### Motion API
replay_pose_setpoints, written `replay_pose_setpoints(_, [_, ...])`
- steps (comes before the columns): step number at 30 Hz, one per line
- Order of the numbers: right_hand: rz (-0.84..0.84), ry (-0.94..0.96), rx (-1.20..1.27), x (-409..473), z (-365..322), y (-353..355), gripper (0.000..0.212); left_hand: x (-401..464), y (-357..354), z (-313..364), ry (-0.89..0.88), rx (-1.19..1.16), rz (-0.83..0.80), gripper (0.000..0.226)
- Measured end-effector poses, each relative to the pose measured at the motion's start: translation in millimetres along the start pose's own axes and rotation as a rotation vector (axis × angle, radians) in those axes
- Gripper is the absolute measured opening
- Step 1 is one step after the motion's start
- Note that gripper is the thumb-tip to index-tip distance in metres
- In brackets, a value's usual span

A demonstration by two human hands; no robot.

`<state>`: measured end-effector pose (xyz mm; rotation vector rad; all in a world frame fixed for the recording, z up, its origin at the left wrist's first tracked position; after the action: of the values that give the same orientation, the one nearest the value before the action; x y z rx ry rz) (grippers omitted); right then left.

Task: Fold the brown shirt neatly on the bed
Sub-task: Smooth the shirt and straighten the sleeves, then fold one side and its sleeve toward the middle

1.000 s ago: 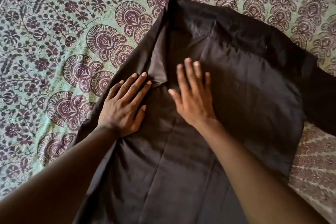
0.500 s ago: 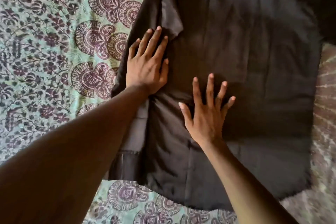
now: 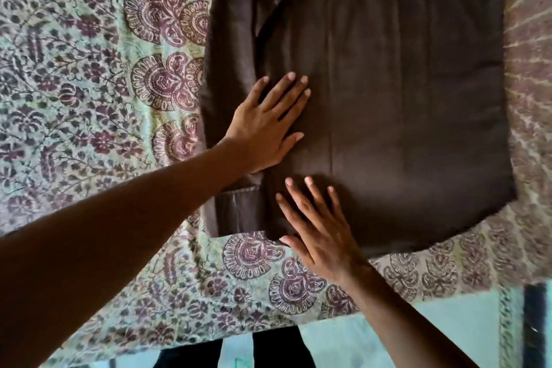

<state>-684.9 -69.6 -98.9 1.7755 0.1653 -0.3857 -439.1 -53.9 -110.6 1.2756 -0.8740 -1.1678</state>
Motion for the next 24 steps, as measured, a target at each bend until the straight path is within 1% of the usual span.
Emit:
replay_pose_setpoints(2, [0.067,0.019,0.086,-12,13,6,0.061,-28,-6,18,-0.021,0.010,-0.029,0.083])
replay_pose_setpoints(3, [0.139,-0.026,0.116,-12,22,12,0.059,-44,-9,27,-0.047,0.003,-0.045,0.085])
replay_pose_setpoints(5, [0.275,-0.213,0.114,2,43,25,0.060,-75,-14,43,-0.105,-0.013,-0.076,0.087])
replay_pose_setpoints(6, [0.311,-0.324,0.087,14,54,31,0.062,-91,-17,49,-0.127,-0.009,-0.094,0.087])
replay_pose_setpoints(8, [0.294,-0.486,0.031,40,69,36,0.068,-114,-19,58,-0.158,0.003,-0.116,0.086])
replay_pose_setpoints(9, [0.255,-0.523,0.023,50,70,34,0.070,-121,-18,60,-0.154,-0.003,-0.106,0.084])
replay_pose_setpoints(11, [0.195,-0.507,0.020,54,59,22,0.072,-127,-14,59,-0.105,-0.026,-0.067,0.079])
replay_pose_setpoints(13, [0.165,-0.453,0.021,36,38,9,0.074,-123,-9,53,-0.044,-0.015,-0.048,0.078])
replay_pose_setpoints(15, [0.137,-0.348,0.040,7,12,-2,0.073,-116,-5,47,-0.009,0.013,-0.061,0.082])
replay_pose_setpoints(18, [0.102,-0.159,0.081,-34,-15,-16,0.063,-113,3,41,0.055,-0.005,-0.055,0.084])
replay_pose_setpoints(19, [0.117,-0.138,0.121,-42,-16,-18,0.060,-115,5,40,0.108,-0.022,-0.036,0.082])
replay_pose_setpoints(21, [0.206,-0.165,0.234,-45,-13,-14,0.057,-122,9,39,0.232,-0.056,0.001,0.075])
replay_pose_setpoints(24, [0.394,-0.247,0.346,-24,-6,5,0.051,-131,16,33,0.408,-0.171,-0.050,0.072])
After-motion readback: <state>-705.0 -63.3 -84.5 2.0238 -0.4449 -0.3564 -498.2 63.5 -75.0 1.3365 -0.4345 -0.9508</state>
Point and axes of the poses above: each hand's wrist, its own x-axis towards the middle knuckle, its own y-axis out of the back of the hand, z = x × y, the point moved 2 cm from there along x, towards the middle knuckle
